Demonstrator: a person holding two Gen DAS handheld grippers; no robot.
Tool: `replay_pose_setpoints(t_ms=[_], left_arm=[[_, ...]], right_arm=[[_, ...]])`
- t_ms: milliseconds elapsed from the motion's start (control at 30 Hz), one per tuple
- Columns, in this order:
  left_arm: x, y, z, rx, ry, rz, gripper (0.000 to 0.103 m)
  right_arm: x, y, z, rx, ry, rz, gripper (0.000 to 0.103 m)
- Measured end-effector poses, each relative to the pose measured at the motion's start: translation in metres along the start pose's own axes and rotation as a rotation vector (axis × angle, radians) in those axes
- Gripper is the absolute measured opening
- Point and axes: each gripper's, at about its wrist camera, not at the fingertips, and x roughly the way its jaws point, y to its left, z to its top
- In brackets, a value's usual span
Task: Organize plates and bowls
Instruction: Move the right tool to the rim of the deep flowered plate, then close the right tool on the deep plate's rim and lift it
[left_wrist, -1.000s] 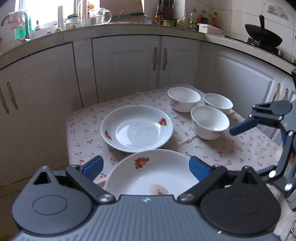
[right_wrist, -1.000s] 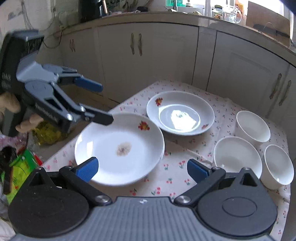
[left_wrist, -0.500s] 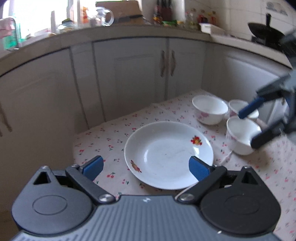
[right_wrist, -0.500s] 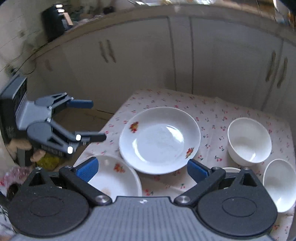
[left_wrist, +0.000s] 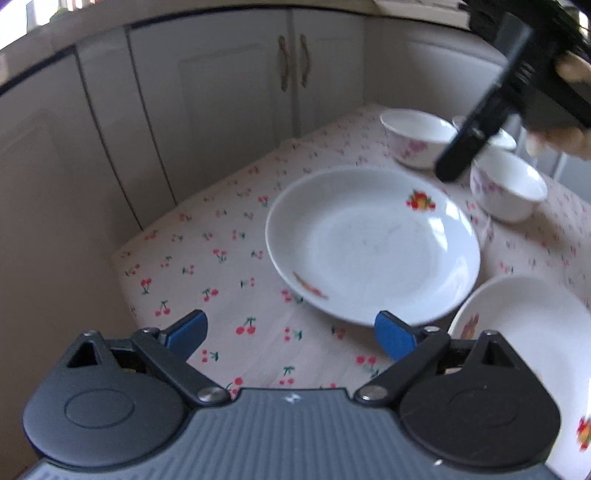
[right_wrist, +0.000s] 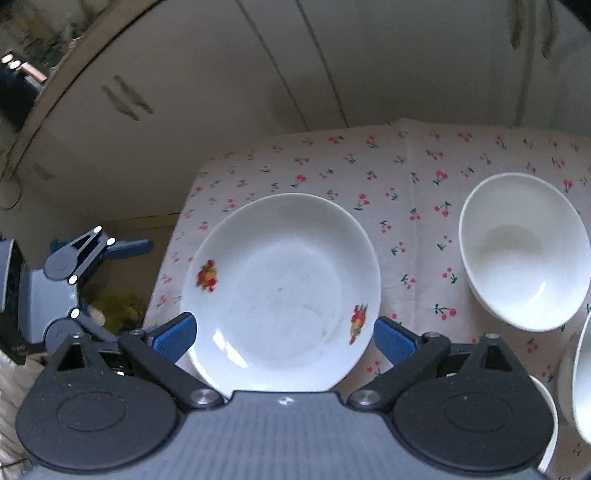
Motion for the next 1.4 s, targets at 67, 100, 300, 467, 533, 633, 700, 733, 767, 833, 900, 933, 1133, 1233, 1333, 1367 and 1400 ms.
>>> replay_pose_setpoints(t_ms=[67,100,300,467,533,633,700,733,767,833,900,933,1133,1233,1333,1367,1400], left_arm=[[0.001,0.005,-0.001,-0.003,-0.011,-0.034,0.097],[0.001,0.006,-0.001,0.002,-0.016,-0.049,0.097],[0.005,0.021,-0.003,0.043,-0.012,-0.148,0.088],[0.014,0.016,-0.001,0.108,0.017,-0.209,0.087],[0.02,0.01,0.001,0.14,0.025,-0.223,0.087],[0.031,0.006,0.002,0.163,0.045,-0.241,0.087],[0.037,0.003,0.003,0.178,0.046,-0.238,0.087],[0.039,0.003,0.003,0.175,0.04,-0.245,0.087],[0.04,0.002,0.003,0.172,0.039,-0.251,0.087],[0.041,0.001,0.002,0.186,0.027,-0.254,0.088],[0.041,0.001,0.002,0.19,0.025,-0.257,0.088],[0.041,0.001,0.003,0.194,0.025,-0.259,0.088],[0.042,-0.002,0.007,0.238,0.021,-0.284,0.087],[0.042,-0.006,0.011,0.272,0.017,-0.304,0.087],[0.043,-0.008,0.012,0.276,0.011,-0.305,0.087],[0.043,-0.008,0.013,0.273,0.009,-0.304,0.087],[0.043,-0.008,0.013,0.271,0.008,-0.302,0.087]], right_arm=[[0.007,-0.003,0.003,0.024,0.011,-0.004,0.103],[0.009,-0.006,0.004,0.036,0.013,-0.001,0.103],[0.023,-0.013,0.01,0.081,0.028,0.005,0.102],[0.028,-0.014,0.011,0.094,0.032,0.009,0.102],[0.03,-0.016,0.012,0.109,0.031,0.02,0.102],[0.032,-0.018,0.014,0.13,0.029,0.035,0.101],[0.034,-0.019,0.016,0.139,0.031,0.044,0.101],[0.034,-0.02,0.016,0.139,0.032,0.047,0.101],[0.035,-0.02,0.017,0.138,0.034,0.047,0.101],[0.036,-0.02,0.017,0.136,0.035,0.049,0.101],[0.037,-0.02,0.018,0.135,0.038,0.05,0.101],[0.037,-0.02,0.019,0.134,0.042,0.052,0.101],[0.042,-0.021,0.022,0.127,0.054,0.06,0.101],[0.044,-0.021,0.025,0.126,0.063,0.066,0.102],[0.045,-0.022,0.029,0.128,0.066,0.063,0.102],[0.046,-0.022,0.03,0.125,0.068,0.06,0.102],[0.047,-0.022,0.031,0.121,0.07,0.057,0.103]])
